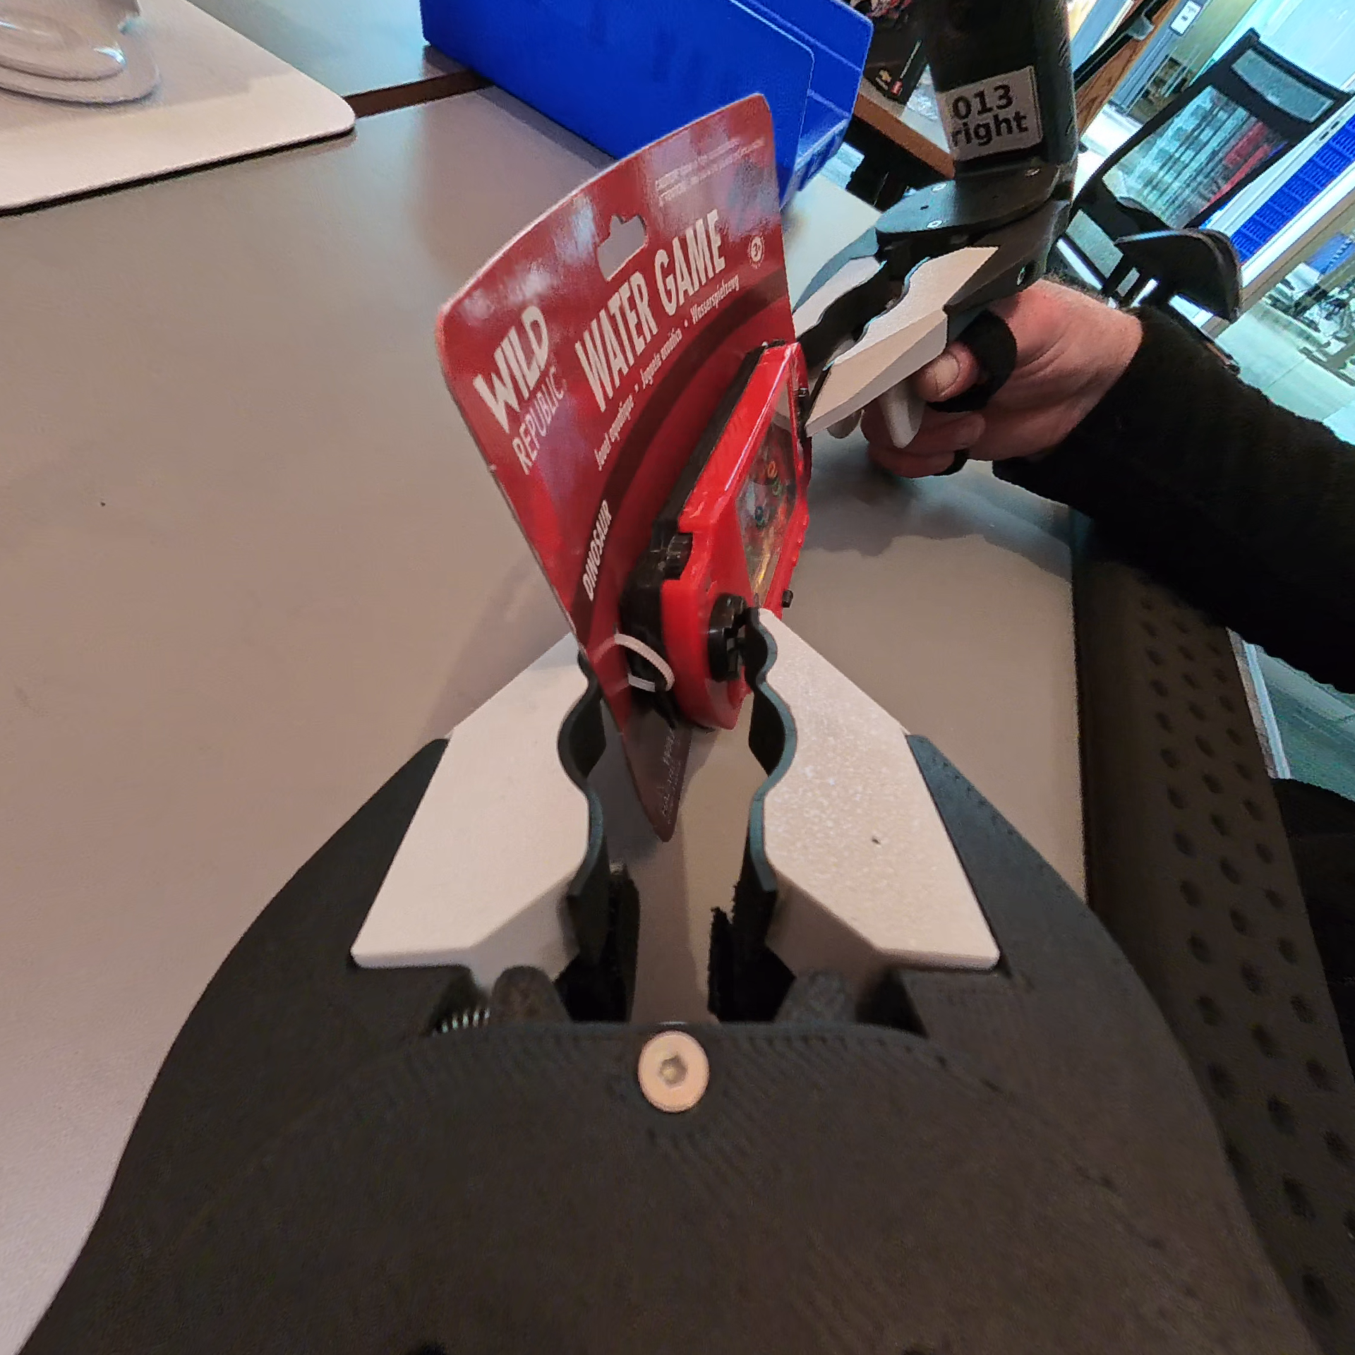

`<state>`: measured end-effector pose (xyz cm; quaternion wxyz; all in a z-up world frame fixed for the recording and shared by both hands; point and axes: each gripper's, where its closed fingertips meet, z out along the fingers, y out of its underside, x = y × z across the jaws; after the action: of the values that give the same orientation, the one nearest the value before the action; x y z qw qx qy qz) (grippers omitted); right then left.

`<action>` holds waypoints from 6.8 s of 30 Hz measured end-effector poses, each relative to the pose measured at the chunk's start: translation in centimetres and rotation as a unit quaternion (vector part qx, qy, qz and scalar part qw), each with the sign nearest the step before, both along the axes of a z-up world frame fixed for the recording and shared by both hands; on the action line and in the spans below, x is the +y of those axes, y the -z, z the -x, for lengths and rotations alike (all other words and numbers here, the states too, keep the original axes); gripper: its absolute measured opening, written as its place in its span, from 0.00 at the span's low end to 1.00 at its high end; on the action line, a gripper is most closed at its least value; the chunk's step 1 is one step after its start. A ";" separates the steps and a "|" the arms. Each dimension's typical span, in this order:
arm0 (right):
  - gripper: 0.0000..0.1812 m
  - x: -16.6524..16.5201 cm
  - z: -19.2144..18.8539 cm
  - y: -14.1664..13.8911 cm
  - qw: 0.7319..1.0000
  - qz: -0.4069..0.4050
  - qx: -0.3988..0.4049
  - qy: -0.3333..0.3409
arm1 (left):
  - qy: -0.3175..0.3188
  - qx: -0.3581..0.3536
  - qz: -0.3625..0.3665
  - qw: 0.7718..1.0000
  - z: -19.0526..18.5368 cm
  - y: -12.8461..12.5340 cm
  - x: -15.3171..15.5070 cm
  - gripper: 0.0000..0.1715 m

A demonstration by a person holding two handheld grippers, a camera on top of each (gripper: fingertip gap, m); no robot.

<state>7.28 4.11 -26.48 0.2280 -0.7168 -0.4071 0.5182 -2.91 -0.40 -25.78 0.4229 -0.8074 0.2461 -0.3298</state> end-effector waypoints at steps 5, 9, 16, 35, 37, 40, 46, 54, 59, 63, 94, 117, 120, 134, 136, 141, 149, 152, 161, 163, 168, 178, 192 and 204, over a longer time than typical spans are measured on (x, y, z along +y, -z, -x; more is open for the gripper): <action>0.16 0.1 -0.2 -0.3 1.000 -0.010 0.013 0.006 | -0.003 0.004 0.006 1.000 0.2 0.1 0.5 0.20; 0.19 0.4 -0.5 -0.7 0.999 -0.026 0.016 0.011 | 0.005 0.004 -0.002 1.000 -0.1 0.0 0.4 0.20; 0.23 0.7 -0.7 -0.8 0.999 -0.010 0.030 0.019 | 0.007 0.038 -0.040 0.998 -0.5 -0.1 0.6 0.20; 0.15 0.2 -1.1 -0.9 0.997 -0.072 0.013 0.021 | -0.002 0.069 -0.097 0.993 -1.2 -0.1 -0.1 0.19; 0.16 0.2 -1.1 -1.0 0.997 -0.073 0.015 0.023 | -0.003 0.066 -0.096 0.993 -1.2 -0.1 -0.1 0.19; 0.18 0.3 -1.2 -1.1 0.997 -0.068 0.024 0.025 | -0.002 0.063 -0.093 0.994 -1.3 -0.2 -0.1 0.20; 0.21 0.3 -1.4 -1.2 0.997 -0.072 0.027 0.024 | -0.002 0.056 -0.089 0.995 -1.5 -0.2 0.0 0.20; 0.20 0.3 -1.4 -1.2 0.997 -0.072 0.028 0.022 | -0.003 0.044 -0.083 0.996 -1.5 -0.2 0.1 0.20; 0.20 0.3 -1.4 -1.3 0.997 -0.073 0.028 0.021 | -0.004 0.043 -0.083 0.996 -1.5 -0.2 0.1 0.20; 0.20 0.3 -1.4 -1.3 0.997 -0.073 0.029 0.021 | -0.004 0.042 -0.083 0.996 -1.5 -0.2 0.1 0.20; 0.20 0.2 -1.3 -1.1 0.997 -0.064 0.023 0.020 | -0.003 0.039 -0.077 0.996 -1.5 -0.2 0.0 0.20; 0.16 0.0 -1.3 -1.3 0.997 -0.067 0.017 0.018 | -0.006 0.040 -0.070 0.997 -1.5 -0.2 -0.1 0.20; 0.16 0.0 -1.3 -1.3 0.997 -0.066 0.020 0.018 | -0.006 0.038 -0.069 0.997 -1.5 -0.2 -0.1 0.20; 0.17 0.1 -1.4 -1.4 0.997 -0.067 0.021 0.019 | -0.006 0.034 -0.067 0.997 -1.6 -0.2 -0.1 0.20; 0.18 0.2 -1.4 -1.3 0.997 -0.067 0.021 0.020 | -0.007 0.033 -0.067 0.997 -1.6 -0.2 -0.1 0.20; 0.19 0.2 -1.4 -1.3 0.997 -0.067 0.021 0.022 | -0.007 0.032 -0.066 0.997 -1.7 -0.2 -0.1 0.20; 0.21 0.3 -1.4 -1.2 0.997 -0.070 0.019 0.025 | -0.008 0.030 -0.066 0.997 -1.7 -0.2 0.0 0.20; 0.23 0.3 -1.5 -1.1 0.997 -0.067 0.018 0.025 | -0.007 0.034 -0.069 0.997 -1.8 -0.2 0.0 0.21; 0.21 0.2 -1.7 -0.7 0.997 -0.070 0.012 0.014 | -0.011 0.033 -0.063 0.997 -1.9 0.0 0.3 0.21; 0.20 0.1 -1.7 -0.7 0.997 -0.070 0.012 0.013 | -0.010 0.035 -0.064 0.997 -1.9 0.0 0.2 0.20; 0.20 0.1 -1.7 -0.7 0.997 -0.070 0.014 0.012 | -0.009 0.045 -0.061 0.997 -1.9 -0.1 0.3 0.17; 0.20 0.0 -1.7 -0.7 0.997 -0.070 0.013 0.009 | -0.011 0.039 -0.059 0.997 -2.0 -0.1 0.2 0.21; 0.20 0.0 -1.7 -0.7 0.998 -0.068 0.015 0.010 | -0.004 0.032 -0.054 0.998 -2.2 -0.1 0.1 0.18; 0.21 0.0 -1.8 -0.7 0.998 -0.067 0.015 0.009 | -0.009 0.029 -0.048 0.998 -2.2 -0.1 0.2 0.20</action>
<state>9.05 4.09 -25.82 0.2861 -0.6956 -0.4316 0.4980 -0.75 -0.19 -25.71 0.4565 -0.7979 0.2663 -0.2899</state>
